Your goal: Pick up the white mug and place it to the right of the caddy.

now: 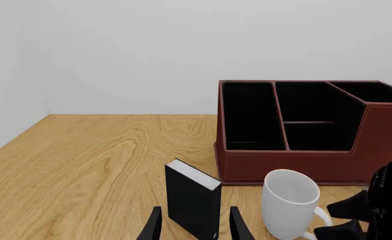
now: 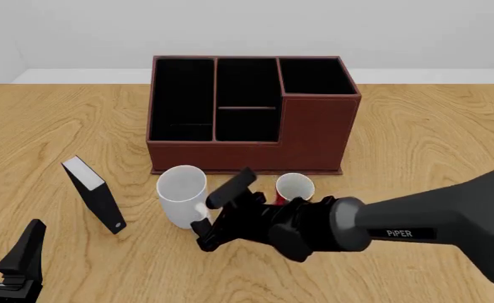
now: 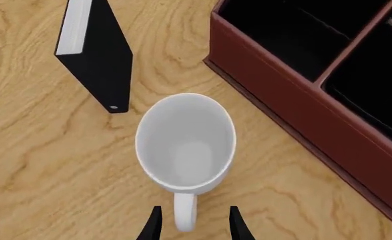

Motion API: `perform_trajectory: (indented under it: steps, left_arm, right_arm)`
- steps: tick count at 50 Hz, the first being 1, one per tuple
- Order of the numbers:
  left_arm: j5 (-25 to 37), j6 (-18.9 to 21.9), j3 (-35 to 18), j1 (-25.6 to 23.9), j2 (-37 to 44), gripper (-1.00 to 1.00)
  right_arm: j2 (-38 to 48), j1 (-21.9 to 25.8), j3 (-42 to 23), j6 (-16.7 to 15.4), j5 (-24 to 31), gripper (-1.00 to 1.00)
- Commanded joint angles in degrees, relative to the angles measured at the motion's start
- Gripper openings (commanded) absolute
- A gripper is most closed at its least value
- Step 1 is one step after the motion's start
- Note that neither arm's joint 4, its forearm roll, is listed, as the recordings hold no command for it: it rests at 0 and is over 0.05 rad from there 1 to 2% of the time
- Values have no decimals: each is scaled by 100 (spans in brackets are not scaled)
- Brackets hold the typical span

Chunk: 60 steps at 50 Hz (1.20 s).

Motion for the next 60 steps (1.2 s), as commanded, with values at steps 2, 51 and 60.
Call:
perform_trajectory:
  steps: [2, 51, 60]
  left_arm:
    - [0, 0, 0, 0, 0, 100]
    - [0, 0, 0, 0, 0, 100]
    - [0, 0, 0, 0, 0, 100]
  right_arm:
    - [184, -6, -18, 26, -69, 100]
    - [-559, 158, -10, -341, 283, -100]
    - [-913, 164, 66, -527, 395, -100]
